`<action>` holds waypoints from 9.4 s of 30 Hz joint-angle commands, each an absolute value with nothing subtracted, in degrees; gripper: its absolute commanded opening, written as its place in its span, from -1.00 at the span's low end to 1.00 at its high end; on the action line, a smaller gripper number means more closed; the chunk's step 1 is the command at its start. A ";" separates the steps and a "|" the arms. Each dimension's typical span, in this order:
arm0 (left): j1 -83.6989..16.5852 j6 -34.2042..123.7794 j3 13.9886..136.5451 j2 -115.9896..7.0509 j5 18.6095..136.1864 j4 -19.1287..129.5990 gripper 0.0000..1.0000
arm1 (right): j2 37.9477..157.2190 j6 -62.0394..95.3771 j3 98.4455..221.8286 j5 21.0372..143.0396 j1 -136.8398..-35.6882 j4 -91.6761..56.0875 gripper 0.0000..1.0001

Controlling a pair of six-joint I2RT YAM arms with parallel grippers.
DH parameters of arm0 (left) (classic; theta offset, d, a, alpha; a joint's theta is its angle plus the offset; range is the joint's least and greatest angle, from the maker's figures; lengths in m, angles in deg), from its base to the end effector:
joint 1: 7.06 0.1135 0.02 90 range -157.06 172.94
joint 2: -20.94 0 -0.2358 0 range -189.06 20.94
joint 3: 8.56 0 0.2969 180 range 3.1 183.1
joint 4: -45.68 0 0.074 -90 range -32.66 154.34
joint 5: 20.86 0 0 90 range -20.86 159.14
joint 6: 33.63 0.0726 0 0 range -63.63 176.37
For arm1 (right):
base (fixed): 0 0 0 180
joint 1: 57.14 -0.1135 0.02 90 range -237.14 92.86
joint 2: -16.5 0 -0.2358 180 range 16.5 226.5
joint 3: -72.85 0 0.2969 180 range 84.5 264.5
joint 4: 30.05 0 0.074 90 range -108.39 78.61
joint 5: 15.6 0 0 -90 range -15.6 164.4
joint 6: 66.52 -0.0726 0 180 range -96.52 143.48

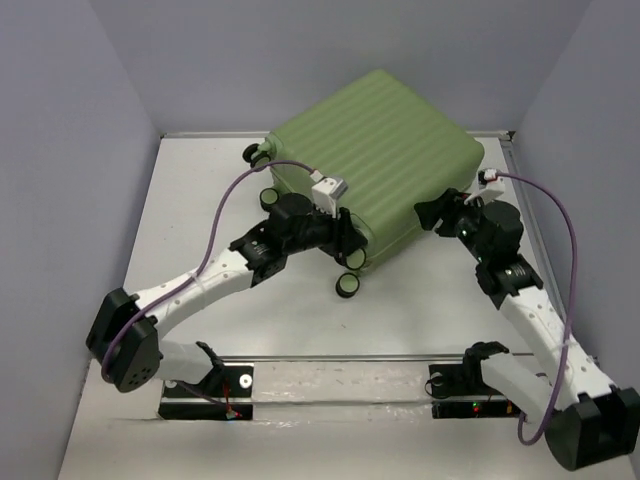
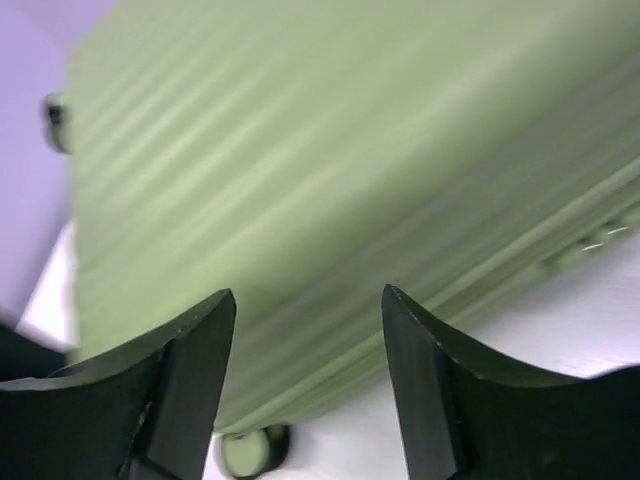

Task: Pack the luggage

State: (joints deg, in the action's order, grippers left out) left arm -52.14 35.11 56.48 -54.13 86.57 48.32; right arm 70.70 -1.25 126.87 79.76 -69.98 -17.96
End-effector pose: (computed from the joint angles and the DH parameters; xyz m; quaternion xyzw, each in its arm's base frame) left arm 0.2610 -0.2925 0.2582 0.2519 0.7356 -0.4369 0.4522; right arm 0.3123 0.0781 0.2727 0.0514 0.7766 0.2363 0.5817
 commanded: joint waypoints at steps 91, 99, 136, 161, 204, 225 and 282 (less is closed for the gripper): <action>-65.59 25.78 92.92 -71.88 99.46 54.61 0.24 | 110.27 17.14 112.69 9.89 -134.74 -116.83 -0.86; -62.97 33.77 97.23 -60.03 84.81 71.37 0.98 | 115.91 16.55 117.56 13.05 -134.22 -116.83 -0.86; -18.83 58.12 84.92 -70.89 83.82 64.63 0.97 | 113.01 13.38 108.85 14.89 -133.69 -116.12 -0.86; -25.43 40.91 74.90 -68.20 100.77 58.13 -0.88 | 115.03 11.72 128.01 30.43 -131.41 -91.62 -0.86; -38.16 25.70 48.63 -42.26 101.57 46.71 -0.88 | 99.11 4.57 153.50 96.18 -66.42 1.04 0.88; -44.06 17.70 41.77 -35.31 95.06 43.63 0.08 | 103.61 7.75 164.65 104.46 -72.96 3.31 0.99; -44.24 0.82 28.41 -23.10 88.38 29.13 -0.88 | 54.47 -4.74 96.38 49.86 -82.55 -39.80 0.29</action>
